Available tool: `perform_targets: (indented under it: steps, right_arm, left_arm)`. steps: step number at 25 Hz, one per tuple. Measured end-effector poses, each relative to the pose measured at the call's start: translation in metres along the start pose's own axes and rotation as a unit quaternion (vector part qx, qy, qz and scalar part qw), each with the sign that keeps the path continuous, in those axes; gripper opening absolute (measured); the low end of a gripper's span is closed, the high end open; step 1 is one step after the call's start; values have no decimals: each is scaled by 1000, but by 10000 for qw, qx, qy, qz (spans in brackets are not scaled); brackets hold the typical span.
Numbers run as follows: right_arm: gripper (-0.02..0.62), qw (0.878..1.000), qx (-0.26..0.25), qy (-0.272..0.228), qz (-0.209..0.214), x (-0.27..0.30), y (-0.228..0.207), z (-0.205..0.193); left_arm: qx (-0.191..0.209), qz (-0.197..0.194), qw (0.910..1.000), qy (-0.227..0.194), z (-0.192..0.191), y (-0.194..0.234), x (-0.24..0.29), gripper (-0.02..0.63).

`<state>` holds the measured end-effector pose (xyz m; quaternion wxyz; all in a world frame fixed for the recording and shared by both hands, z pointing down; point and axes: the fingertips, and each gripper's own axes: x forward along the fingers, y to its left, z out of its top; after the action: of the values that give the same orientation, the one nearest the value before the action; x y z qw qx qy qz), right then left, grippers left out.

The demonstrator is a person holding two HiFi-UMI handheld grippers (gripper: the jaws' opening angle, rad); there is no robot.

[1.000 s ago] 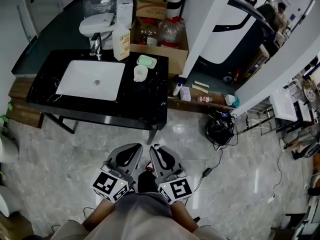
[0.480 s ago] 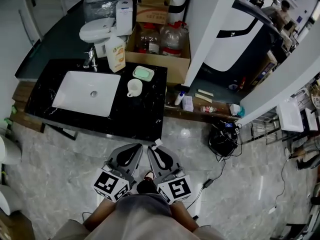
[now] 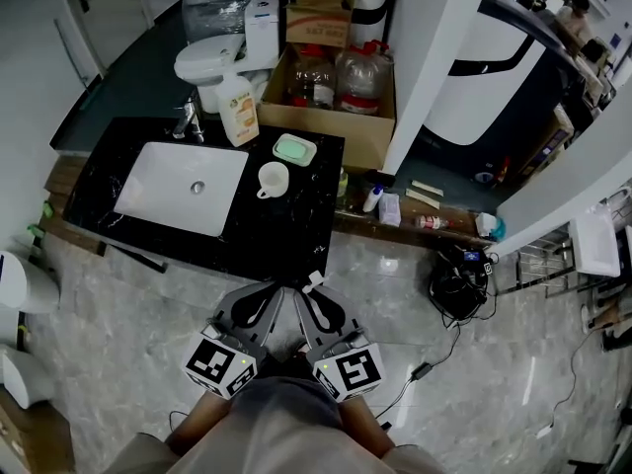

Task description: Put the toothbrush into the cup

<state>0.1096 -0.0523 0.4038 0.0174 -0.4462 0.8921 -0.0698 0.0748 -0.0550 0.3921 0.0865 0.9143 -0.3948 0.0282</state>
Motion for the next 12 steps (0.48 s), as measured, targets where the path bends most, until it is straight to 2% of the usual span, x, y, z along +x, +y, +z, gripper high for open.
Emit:
perform_targets:
  steps: [6, 12]
  right_arm:
    - [48, 9999, 78, 11, 90, 15, -11, 0]
    - [48, 10000, 24, 44, 84, 39, -28, 7]
  left_arm:
    - [-12, 145, 9999, -8, 4, 14, 10, 9]
    - [0, 91, 9999, -113, 14, 38, 32, 9]
